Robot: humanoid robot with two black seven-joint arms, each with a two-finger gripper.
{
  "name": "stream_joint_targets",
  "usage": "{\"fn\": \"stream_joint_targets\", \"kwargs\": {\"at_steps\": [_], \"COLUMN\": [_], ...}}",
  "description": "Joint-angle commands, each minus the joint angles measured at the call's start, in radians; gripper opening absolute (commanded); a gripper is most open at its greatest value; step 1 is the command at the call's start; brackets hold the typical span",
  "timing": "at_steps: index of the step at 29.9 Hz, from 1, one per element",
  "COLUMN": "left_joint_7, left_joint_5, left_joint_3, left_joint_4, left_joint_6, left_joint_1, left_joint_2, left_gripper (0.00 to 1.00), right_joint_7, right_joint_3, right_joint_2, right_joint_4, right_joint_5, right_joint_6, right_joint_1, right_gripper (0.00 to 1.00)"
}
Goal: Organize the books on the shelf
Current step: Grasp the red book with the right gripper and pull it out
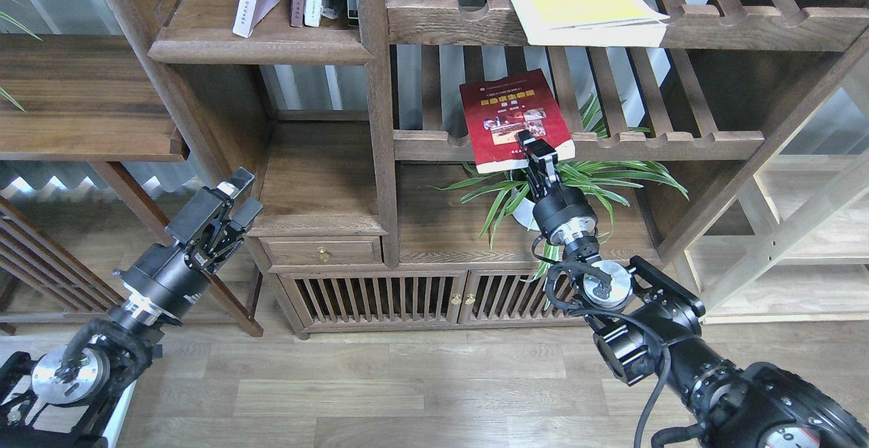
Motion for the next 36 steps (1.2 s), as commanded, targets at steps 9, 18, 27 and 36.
{"fn": "stream_joint_targets", "kwargs": {"at_steps": [9, 18, 27, 36], "left_joint_7": [0.005, 0.005, 0.009, 0.011], "left_joint_5": [-0.024, -0.024, -0.025, -0.094], "left_joint_3": [0.032, 0.076, 0.155, 0.262], "left_joint_4": [-0.005, -0.004, -0.008, -0.013], "left_joint_6": [0.0, 0.0, 0.0, 0.0], "left_joint_1": [-0.008, -0.02, -0.051, -0.104], "left_joint_2": [-0.001, -0.004, -0.007, -0.001], "left_gripper": [0.99, 0.99, 0.99, 0.99], "right_joint_7": [-0.009, -0.011, -0.014, -0.012], "right_joint_3": [0.011, 0.06, 0.069, 0.065], "right_joint_2": [-0.006, -0.139, -0.268, -0.291], "right_joint_4": [0.156, 0.242, 0.386, 0.526], "right_joint_5": [-0.003, 0.003, 0.005, 0.003], "right_joint_6": [0.019, 0.019, 0.019, 0.019], "right_joint_1": [-0.09, -0.203, -0.346, -0.442], "right_gripper": [0.04, 0.04, 0.04, 0.04]}}
